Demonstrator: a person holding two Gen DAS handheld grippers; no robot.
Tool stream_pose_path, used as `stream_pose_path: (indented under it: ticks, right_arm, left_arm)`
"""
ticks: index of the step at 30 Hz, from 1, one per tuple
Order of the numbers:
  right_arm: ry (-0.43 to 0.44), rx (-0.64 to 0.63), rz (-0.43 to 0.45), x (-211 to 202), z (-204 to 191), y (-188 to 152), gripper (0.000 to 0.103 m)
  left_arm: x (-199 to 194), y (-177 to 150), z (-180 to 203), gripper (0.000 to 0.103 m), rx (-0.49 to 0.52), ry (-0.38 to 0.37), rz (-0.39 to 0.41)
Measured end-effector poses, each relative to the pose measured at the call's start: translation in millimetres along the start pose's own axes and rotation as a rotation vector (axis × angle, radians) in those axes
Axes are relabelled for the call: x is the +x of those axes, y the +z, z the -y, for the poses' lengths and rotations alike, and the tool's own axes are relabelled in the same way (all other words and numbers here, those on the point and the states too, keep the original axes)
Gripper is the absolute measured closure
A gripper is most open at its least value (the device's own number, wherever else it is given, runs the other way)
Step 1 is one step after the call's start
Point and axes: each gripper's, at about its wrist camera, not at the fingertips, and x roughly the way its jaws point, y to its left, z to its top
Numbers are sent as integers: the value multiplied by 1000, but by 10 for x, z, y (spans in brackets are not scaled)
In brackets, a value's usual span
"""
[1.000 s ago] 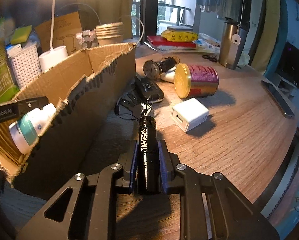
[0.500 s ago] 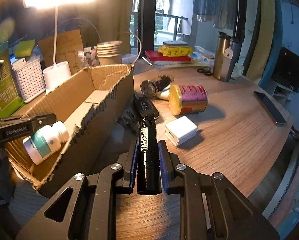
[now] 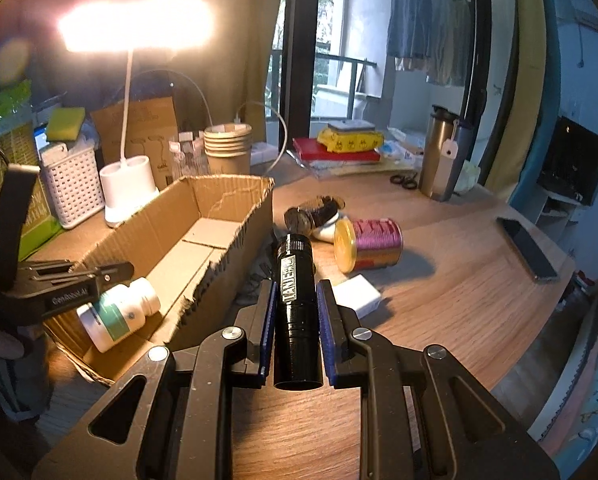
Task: Organize rigid objects
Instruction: 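Lift the flashlight and lower it into the box with the right gripper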
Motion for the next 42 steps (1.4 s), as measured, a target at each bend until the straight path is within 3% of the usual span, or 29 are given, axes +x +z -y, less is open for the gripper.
stream_pose_path:
  ticks: [24, 42]
  right_arm:
    - [3, -26, 137, -461, -61, 371, 82]
    - [34, -21, 163, -601, -99, 454, 81]
  left_arm:
    - [-1, 0, 1, 94, 0, 0, 0]
    - [-1, -1, 2, 94, 1, 0, 0]
